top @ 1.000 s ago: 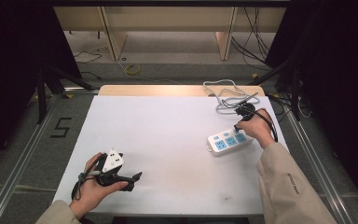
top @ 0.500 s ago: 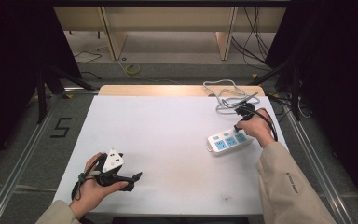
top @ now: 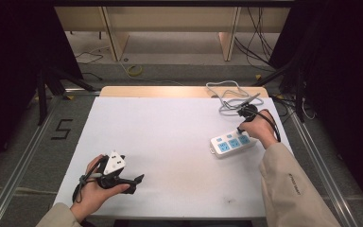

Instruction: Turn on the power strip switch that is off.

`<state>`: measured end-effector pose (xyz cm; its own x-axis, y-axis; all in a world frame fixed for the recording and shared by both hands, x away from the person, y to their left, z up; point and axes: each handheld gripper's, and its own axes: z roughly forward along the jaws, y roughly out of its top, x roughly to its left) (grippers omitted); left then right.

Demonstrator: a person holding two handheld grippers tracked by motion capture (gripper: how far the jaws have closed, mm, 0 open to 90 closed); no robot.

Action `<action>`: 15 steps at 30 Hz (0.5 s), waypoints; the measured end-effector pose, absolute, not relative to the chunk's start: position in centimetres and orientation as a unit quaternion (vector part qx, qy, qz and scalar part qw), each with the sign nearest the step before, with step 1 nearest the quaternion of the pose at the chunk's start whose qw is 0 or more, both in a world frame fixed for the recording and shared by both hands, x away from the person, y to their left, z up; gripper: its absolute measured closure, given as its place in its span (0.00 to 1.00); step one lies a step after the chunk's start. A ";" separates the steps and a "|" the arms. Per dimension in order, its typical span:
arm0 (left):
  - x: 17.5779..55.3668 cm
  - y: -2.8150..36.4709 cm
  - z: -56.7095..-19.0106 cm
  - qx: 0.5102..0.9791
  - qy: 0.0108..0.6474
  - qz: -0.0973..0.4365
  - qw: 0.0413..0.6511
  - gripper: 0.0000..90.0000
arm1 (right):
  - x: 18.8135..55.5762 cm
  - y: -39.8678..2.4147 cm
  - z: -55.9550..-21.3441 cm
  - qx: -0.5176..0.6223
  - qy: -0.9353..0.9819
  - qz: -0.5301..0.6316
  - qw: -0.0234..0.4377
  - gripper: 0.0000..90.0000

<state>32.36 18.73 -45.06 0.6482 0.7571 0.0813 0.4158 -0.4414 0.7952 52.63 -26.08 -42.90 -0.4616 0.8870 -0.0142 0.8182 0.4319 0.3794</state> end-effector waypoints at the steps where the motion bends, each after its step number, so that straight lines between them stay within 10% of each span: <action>1: 32.4 18.7 -45.1 0.820 0.358 0.219 0.389 0.08 | 52.6 -26.1 -42.9 0.509 0.839 0.160 0.104 1.00; 15: 32.3 18.7 -45.1 0.820 0.358 0.219 0.390 0.08 | 52.8 -25.9 -42.9 0.510 0.840 0.151 0.104 1.00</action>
